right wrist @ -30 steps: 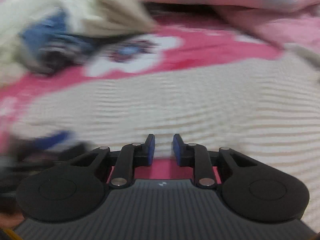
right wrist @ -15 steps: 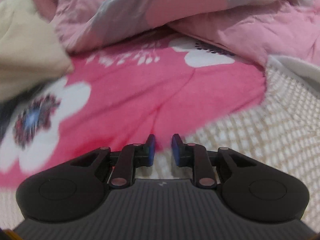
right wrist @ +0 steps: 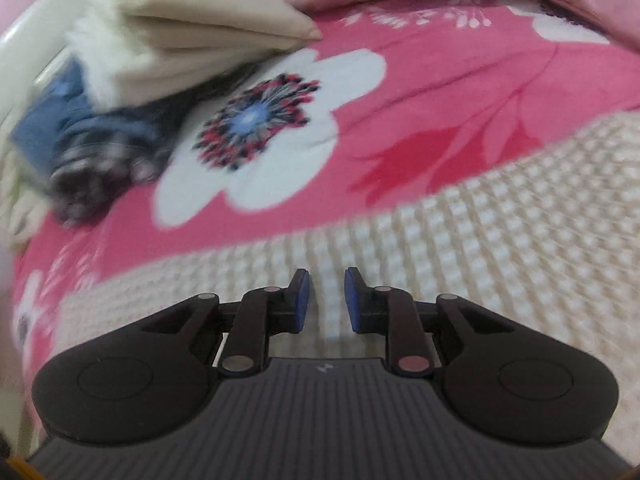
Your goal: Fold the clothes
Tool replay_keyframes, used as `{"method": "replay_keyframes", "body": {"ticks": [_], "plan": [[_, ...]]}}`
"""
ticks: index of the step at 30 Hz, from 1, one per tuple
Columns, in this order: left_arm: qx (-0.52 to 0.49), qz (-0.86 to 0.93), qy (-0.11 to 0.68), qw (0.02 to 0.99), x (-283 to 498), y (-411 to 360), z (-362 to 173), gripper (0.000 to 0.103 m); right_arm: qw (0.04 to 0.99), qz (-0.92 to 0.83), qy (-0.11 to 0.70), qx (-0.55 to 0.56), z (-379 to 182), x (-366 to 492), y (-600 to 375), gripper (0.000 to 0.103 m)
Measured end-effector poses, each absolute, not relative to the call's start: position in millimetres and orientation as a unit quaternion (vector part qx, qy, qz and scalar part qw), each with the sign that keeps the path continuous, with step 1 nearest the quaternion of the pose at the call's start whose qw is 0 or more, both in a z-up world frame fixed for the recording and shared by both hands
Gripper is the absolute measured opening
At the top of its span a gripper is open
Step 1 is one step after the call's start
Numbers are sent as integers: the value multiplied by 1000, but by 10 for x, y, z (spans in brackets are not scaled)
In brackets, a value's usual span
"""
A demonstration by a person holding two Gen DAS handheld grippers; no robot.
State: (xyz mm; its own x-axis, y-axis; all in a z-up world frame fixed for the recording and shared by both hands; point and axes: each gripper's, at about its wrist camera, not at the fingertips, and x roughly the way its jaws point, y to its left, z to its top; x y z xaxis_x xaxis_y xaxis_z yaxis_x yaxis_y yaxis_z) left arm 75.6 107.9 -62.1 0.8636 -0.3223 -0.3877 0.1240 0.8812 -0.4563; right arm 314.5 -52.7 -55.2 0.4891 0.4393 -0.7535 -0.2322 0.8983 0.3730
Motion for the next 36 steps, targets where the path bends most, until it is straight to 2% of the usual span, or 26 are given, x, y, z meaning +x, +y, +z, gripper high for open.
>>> {"method": "replay_keyframes", "body": {"ticks": [4, 9, 12, 15, 18, 20, 24, 29, 33, 36], "plan": [[-197, -107, 235, 946, 676, 1060, -604, 76, 862, 162, 455, 151, -486, 3249, -494, 21], [-181, -90, 237, 950, 614, 1006, -588, 76, 840, 262, 469, 74, -137, 2742, -337, 21], [-173, -80, 238, 952, 602, 982, -584, 76, 806, 308, 505, 28, -219, 2602, -118, 22], [-185, -77, 236, 951, 599, 1020, -599, 76, 805, 292, 516, 31, -468, 2839, 48, 21], [-196, -80, 232, 949, 584, 1053, -605, 76, 824, 258, 500, 57, -412, 3135, 153, 19], [-196, -80, 232, 949, 586, 1051, -602, 77, 826, 272, 492, 33, -270, 3108, 313, 23], [-195, -82, 233, 949, 590, 1049, -602, 78, 788, 374, 488, -22, -47, 2840, 687, 23], [-193, -75, 234, 950, 582, 1042, -604, 76, 744, 417, 503, -139, -369, 2681, 1301, 22], [-201, -79, 233, 948, 585, 1065, -601, 76, 764, 404, 486, -130, -297, 2855, 1468, 22], [-197, -80, 233, 949, 588, 1055, -590, 77, 772, 411, 458, -163, -131, 2771, 1431, 23]]}}
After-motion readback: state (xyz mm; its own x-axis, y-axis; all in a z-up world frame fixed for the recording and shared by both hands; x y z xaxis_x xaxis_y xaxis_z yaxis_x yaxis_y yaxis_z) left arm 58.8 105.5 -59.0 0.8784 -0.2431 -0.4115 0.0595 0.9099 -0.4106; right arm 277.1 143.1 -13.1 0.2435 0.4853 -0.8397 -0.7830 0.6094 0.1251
